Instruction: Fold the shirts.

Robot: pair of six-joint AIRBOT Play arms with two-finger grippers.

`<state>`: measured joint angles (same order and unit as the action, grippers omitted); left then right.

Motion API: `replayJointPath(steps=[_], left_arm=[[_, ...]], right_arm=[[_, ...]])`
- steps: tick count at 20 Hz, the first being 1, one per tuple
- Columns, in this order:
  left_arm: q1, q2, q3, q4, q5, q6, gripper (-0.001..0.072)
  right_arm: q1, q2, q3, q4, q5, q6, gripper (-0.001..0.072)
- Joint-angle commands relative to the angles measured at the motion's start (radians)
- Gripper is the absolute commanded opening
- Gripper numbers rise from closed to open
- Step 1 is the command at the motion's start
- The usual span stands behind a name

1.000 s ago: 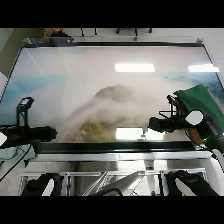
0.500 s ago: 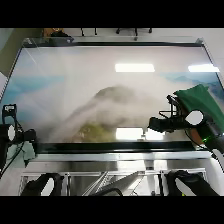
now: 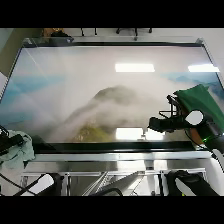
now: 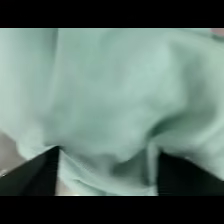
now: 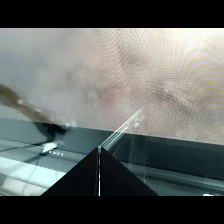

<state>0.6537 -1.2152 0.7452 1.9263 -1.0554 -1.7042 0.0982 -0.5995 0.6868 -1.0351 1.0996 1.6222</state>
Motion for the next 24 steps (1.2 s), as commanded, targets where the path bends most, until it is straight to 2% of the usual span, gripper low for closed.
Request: replayJointPath(steps=[1,2,4,7,12,14,18,21,24], left_arm=[[0.032,-0.113,0.019,-0.071,0.006,0.055,0.0283],[0.006,-0.125,0.043,-0.07,-0.025,0.081,0.0024],[-0.055,-0.125,0.114,-0.071,-0.1,0.124,0.0013],[-0.179,-0.051,0.263,-0.132,-0.196,0.137,0.0013],[-0.462,0.159,0.526,-0.545,-0.201,0.137,0.0013],[-0.602,0.219,0.576,-0.647,-0.162,0.137,0.0013],[-0.915,0.269,0.553,-0.642,-0.039,0.127,0.0014],[-1.086,0.227,0.443,-0.644,0.088,0.122,0.0014],[-1.22,0.116,0.339,-0.645,0.209,0.072,0.0015]], right_arm=[[0.001,0.001,0.0,0.0,0.0,0.0,0.0018],[0.001,0.001,0.0,0.0,0.0,0.0,0.0018],[0.001,0.001,0.0,0.0,0.0,0.0,0.0018],[0.001,0.001,0.0,0.0,0.0,0.0,0.0018],[0.001,0.001,0.0,0.0,0.0,0.0,0.0018],[0.001,0.001,0.0,0.0,0.0,0.0,0.0018],[0.001,0.001,0.0,0.0,0.0,0.0,0.0018],[0.001,0.001,0.0,0.0,0.0,0.0,0.0018],[0.001,0.001,0.0,0.0,0.0,0.0,0.0018]])
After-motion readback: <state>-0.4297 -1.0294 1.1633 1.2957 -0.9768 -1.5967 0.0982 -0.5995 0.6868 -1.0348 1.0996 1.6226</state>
